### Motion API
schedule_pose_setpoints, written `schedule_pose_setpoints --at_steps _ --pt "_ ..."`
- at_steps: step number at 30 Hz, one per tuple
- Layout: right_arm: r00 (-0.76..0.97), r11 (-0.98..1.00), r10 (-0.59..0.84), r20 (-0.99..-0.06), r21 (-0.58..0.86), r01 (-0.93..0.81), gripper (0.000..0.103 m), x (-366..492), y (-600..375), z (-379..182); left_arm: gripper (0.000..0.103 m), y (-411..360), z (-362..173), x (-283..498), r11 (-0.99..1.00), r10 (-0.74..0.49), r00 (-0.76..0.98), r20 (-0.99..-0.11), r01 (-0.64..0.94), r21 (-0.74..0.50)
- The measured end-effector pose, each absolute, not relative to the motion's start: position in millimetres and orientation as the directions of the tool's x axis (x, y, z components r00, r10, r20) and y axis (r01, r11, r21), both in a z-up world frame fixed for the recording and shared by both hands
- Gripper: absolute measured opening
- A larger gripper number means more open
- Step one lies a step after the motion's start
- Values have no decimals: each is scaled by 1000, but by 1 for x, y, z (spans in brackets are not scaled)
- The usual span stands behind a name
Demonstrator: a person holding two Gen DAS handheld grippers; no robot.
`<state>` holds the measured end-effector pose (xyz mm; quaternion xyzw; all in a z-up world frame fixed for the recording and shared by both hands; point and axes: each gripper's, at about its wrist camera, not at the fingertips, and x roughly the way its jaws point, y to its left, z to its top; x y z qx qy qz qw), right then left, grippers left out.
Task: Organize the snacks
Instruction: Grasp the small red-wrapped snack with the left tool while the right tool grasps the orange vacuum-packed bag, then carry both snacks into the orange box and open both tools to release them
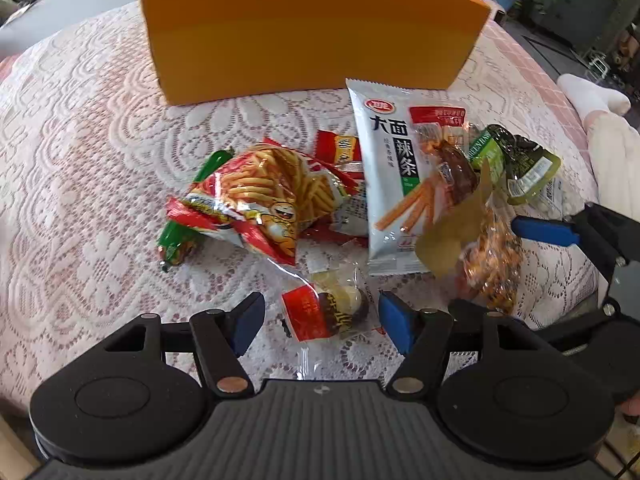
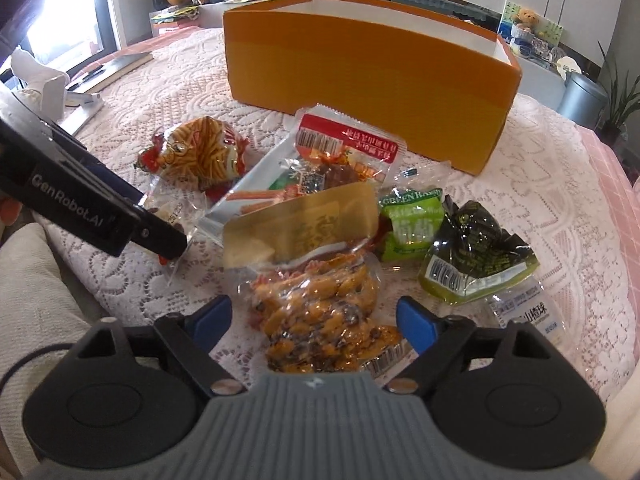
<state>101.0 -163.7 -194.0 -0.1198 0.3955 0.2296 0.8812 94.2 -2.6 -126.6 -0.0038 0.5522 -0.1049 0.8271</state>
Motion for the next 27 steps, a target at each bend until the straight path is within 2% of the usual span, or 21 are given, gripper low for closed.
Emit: schedule_pose_setpoints --at_steps 2,3,4,5,11,19,20,27 --pt "586 866 302 -752 -40 -498 82 102 -162 -196 74 -3 -129 94 976 -190 373 -908 170 -135" --pt "588 864 305 -749 -41 -501 80 102 -162 -196 67 -3 -129 94 974 -203 373 -905 170 -148" --pt "585 862 312 -749 -36 -506 75 103 -161 -196 64 -2 -130 94 971 -221 369 -903 173 -167" --pt "584 860 315 -748 -35 -509 74 103 -161 -196 61 -2 -130 94 969 -229 370 -900 172 -175" --pt "593 862 313 -742 -41 -506 68 101 -161 -195 52 -4 -129 93 970 -225 388 -894 175 -169" --pt "603 870 321 -730 -24 -492 67 91 -167 -182 49 -6 -112 81 971 -224 416 -881 174 -165" --pt "602 875 324 -730 -12 -484 67 90 -169 -179 45 -6 -110 79 971 -224 420 -880 171 -165" --pt "607 894 357 -710 71 -443 67 85 -182 -162 45 -1 -94 69 973 -222 454 -863 162 -165"
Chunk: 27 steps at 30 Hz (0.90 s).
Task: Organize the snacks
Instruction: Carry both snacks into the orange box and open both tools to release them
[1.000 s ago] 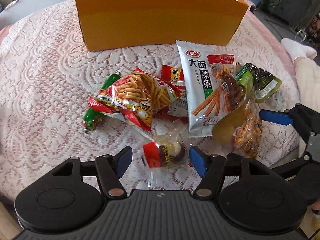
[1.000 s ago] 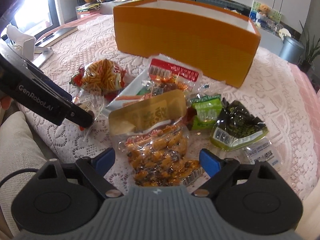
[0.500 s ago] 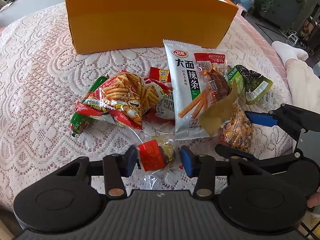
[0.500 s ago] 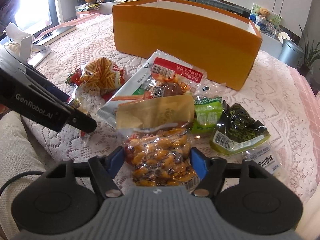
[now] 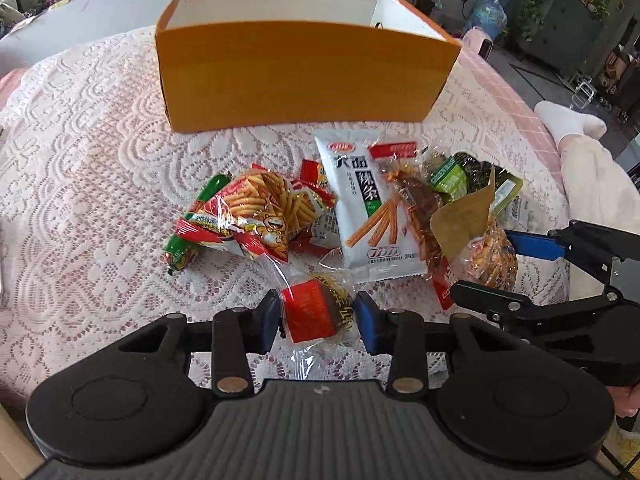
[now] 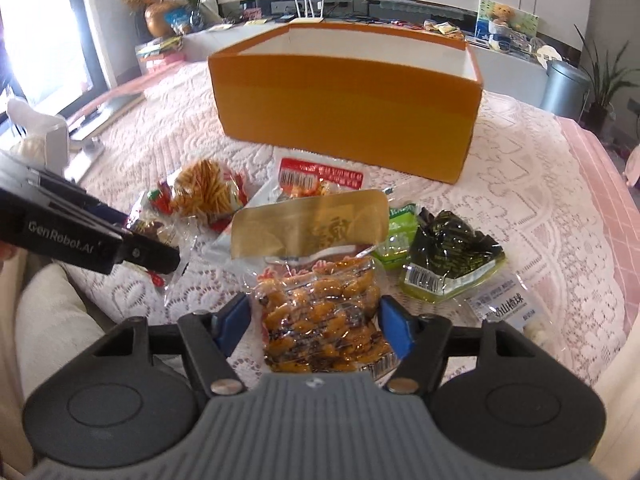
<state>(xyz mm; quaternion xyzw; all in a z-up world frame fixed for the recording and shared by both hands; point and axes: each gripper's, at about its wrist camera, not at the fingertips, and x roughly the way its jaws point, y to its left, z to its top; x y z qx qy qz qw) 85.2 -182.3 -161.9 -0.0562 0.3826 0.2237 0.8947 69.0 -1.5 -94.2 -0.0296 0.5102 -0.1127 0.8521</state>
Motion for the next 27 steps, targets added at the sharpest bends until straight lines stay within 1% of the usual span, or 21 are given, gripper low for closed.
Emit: schedule_pose_setpoints --at_steps 4,10,14,20,23,27 --pt "604 894 392 -694 134 -427 67 83 -188 -150 45 0 -79 63 971 -233 490 -840 170 -170" --pt "632 884 427 -646 152 -442 67 80 -187 -122 45 4 -53 65 968 -245 537 -807 186 -170" --pt "649 885 433 -626 161 -436 67 92 -189 -99 45 6 -28 73 970 -233 590 -773 197 -142" --pt "654 877 470 -592 227 -424 67 129 -189 -61 45 11 10 100 967 -238 646 -725 227 -116" --pt "660 869 490 -570 259 -421 67 152 -183 -41 45 13 21 119 969 -222 659 -718 232 -87" --pt "671 866 500 -548 288 -410 67 187 -175 -19 45 17 29 154 970 -214 662 -718 229 -78"
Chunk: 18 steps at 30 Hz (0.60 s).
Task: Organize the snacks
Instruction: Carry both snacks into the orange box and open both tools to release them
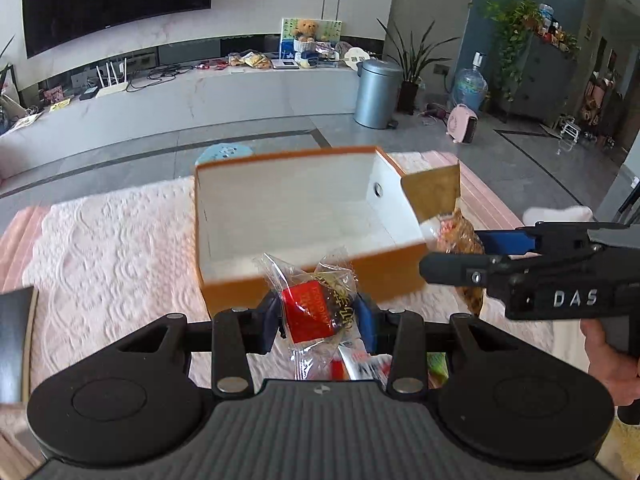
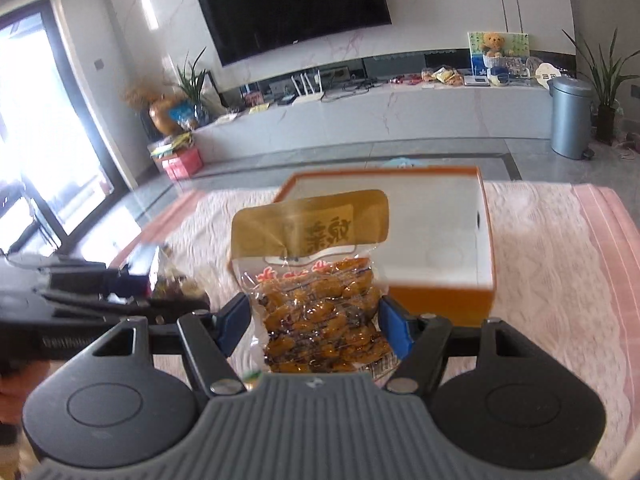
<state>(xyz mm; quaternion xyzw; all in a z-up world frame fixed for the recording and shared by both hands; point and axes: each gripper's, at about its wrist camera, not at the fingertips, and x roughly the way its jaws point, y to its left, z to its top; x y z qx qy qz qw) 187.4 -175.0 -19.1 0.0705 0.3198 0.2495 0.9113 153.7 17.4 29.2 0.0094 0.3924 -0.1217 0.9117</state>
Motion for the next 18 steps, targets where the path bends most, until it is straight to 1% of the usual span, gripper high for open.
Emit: schedule_pose_setpoints --at_steps 4,9,12,18 --pt "679 869 495 -542 322 -376 67 230 -168 -7 45 19 25 185 974 -183 655 -733 223 -44" --pt "654 863 499 -569 396 -315 67 289 -160 -17 45 22 12 219 975 -148 647 -748 224 0" --pt "618 858 503 -605 439 -268 67 322 -154 -35 45 23 1 241 973 -137 626 -768 232 15" --pt "512 855 503 -696 486 -181 67 373 -138 -77 45 15 -38 273 951 -80 563 -822 290 106"
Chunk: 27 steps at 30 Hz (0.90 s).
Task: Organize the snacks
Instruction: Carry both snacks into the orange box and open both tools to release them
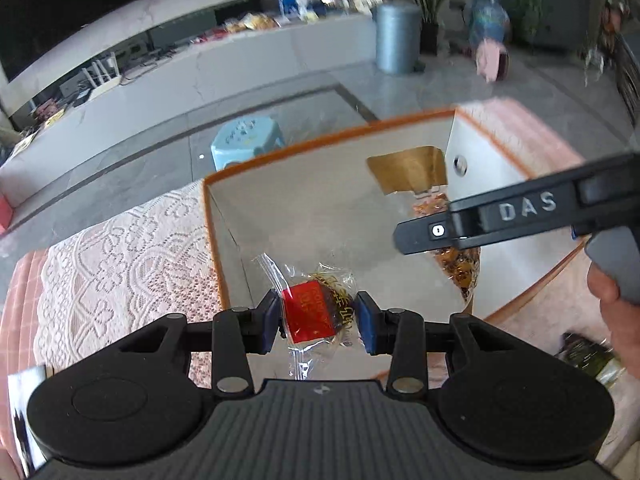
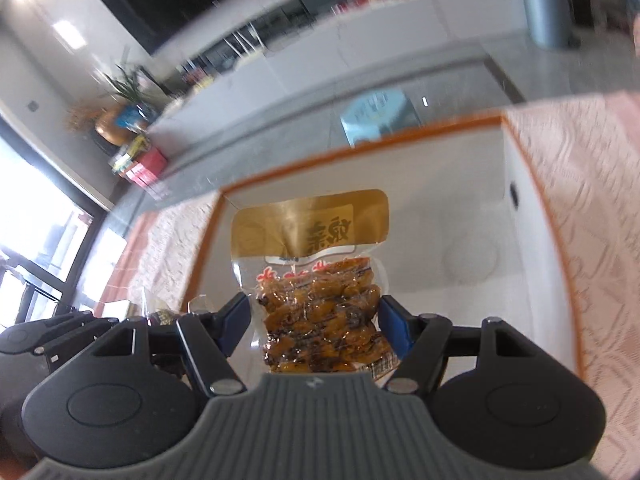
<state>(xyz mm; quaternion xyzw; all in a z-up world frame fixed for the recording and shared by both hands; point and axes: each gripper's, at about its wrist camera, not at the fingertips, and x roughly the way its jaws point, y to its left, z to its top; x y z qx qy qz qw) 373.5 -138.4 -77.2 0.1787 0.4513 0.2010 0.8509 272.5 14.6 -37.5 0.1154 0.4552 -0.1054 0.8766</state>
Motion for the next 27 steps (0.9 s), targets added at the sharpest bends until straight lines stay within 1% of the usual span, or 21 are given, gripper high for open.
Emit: schedule_pose_setpoints --at_steps 4,8,13,18,22,26,27 --pt "429 868 488 -760 476 -142 67 396 -126 -102 45 13 -62 289 934 -49 506 -861 328 140" --pt "356 862 500 -789 495 -111 67 418 -113 -114 45 10 -76 299 922 -32 460 -887 357 152" --pt "289 876 477 -830 475 -83 68 430 -96 -127 46 12 -84 311 916 2 388 -922 368 157" --pt "245 901 430 -869 430 -59 68 442 -81 -137 49 6 -85 315 902 15 366 -930 396 170" --pt "224 898 434 -872 439 -33 68 454 -74 -138 58 9 -84 315 901 16 378 -926 396 177" --pt "219 912 407 -887 409 -37 69 460 -68 -136 72 14 -81 315 912 -5 398 -917 379 159" --pt "217 914 402 -890 405 -34 69 461 -66 -135 73 17 -79 314 915 -11 406 -914 374 155"
